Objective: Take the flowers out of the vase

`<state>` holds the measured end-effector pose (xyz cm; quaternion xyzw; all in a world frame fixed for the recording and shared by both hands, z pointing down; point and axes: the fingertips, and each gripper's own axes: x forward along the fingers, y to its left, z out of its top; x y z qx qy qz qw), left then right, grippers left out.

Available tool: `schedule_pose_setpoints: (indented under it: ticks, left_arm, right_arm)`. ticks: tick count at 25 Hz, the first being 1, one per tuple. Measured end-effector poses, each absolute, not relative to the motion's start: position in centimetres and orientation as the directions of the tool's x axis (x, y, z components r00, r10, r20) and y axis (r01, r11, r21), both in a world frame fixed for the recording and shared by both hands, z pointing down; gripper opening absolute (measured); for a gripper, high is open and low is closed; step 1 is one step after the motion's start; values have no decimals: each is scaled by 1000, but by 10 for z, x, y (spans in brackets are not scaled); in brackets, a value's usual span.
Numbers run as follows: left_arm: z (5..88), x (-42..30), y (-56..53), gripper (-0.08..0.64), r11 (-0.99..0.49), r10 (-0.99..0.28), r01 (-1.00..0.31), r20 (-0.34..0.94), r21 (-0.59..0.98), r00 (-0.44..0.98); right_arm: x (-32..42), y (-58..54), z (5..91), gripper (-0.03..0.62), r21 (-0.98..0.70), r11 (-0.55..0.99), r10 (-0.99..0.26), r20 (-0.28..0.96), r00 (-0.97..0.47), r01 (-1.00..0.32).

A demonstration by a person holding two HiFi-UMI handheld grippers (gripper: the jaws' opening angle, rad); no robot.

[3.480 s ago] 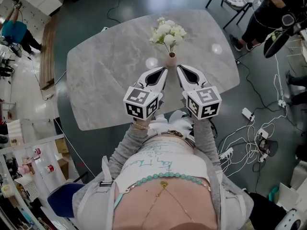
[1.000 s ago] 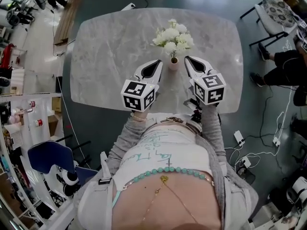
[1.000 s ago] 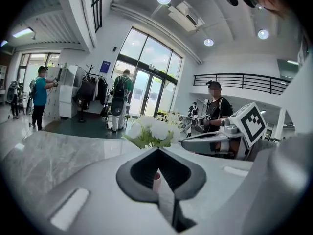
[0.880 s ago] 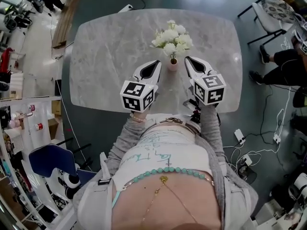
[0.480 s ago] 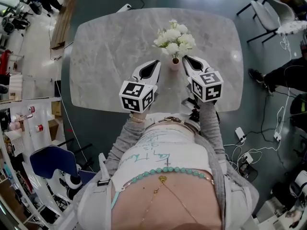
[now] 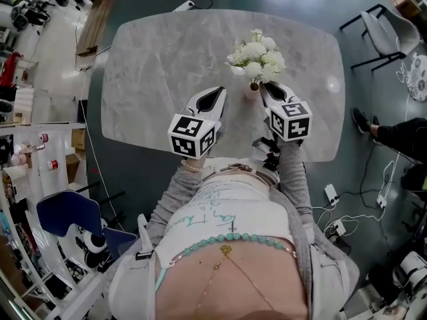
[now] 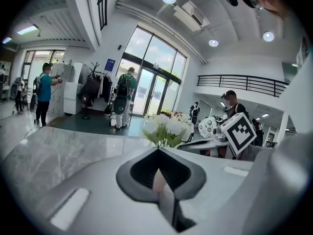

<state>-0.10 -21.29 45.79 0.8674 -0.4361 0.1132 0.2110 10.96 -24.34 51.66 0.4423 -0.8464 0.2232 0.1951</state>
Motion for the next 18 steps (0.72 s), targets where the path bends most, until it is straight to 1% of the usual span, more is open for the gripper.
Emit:
schedule_pose_setpoints:
  ticks: [10, 18]
  left_arm:
    - [464, -13, -208, 2, -492, -728, -825, 389, 278, 565]
    - [465, -20, -205, 2, -470, -737, -834, 391, 288, 551]
  right_arm:
    - [105, -249, 537, 28, -224, 513, -627, 561, -540, -828]
    - [105, -251, 552, 28, -182, 531, -603, 605, -520, -828]
